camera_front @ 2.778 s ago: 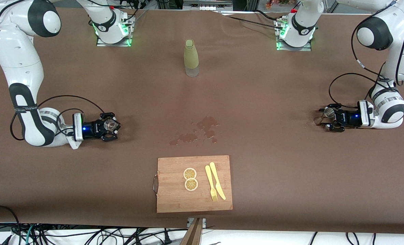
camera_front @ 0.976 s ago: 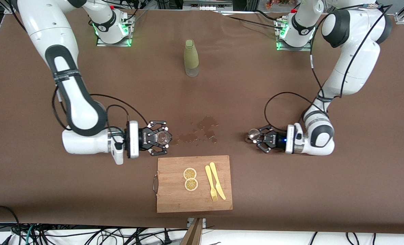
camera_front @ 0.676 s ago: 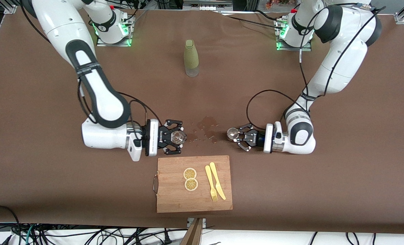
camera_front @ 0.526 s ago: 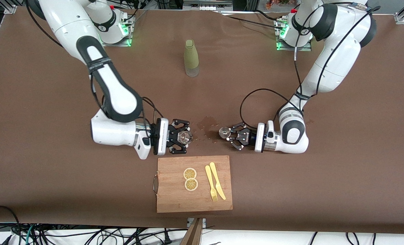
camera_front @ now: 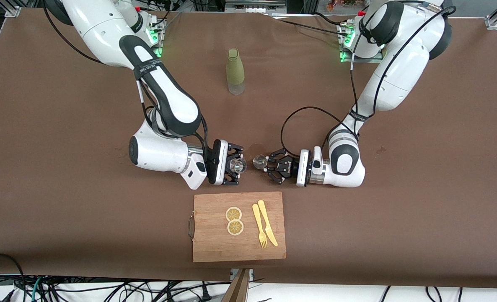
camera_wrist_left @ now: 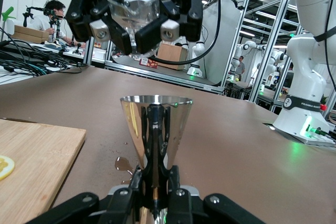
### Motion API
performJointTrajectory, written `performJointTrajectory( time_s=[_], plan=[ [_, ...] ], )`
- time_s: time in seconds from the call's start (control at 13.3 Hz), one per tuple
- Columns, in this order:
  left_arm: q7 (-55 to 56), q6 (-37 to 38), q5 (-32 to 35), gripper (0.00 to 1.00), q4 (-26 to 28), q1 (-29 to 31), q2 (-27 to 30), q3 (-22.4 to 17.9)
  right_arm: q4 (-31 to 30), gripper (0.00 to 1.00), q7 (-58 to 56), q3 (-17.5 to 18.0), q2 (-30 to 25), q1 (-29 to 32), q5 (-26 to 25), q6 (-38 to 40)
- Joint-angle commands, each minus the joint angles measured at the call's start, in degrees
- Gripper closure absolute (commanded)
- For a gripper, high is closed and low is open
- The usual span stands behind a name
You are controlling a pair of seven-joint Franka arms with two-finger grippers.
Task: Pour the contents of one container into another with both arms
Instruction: 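Tilt the glass with the right gripper, pouring into the held jigger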
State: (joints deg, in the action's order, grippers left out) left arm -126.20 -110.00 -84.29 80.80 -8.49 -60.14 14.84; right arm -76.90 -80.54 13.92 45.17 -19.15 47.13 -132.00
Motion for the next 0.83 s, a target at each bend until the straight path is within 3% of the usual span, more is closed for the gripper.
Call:
performJointTrajectory(
  time_s=[0.0,0.45,0.75],
  plan=[
    [-1.15,-1.97,-2.89,1.00,-1.87,-1.97,-1.38,-0.25,-0.27,1.00,1.79,-0.21,-1.05,-0.71,-3.52,-0.10],
    [-0.01,-2.76,-3.34,1.00,-2.66,-3.72,-1.47,-0.42,-0.53,1.00,7.23,-0.21,-2.02,-2.29,-14.33,0.08],
    [0.34,-3.38,-3.42,1.00,-3.02,-4.34,-1.82,-0.33,-0.89,1.00,8.29,-0.48,-2.02,-3.08,-17.23,0.25]
  ],
)
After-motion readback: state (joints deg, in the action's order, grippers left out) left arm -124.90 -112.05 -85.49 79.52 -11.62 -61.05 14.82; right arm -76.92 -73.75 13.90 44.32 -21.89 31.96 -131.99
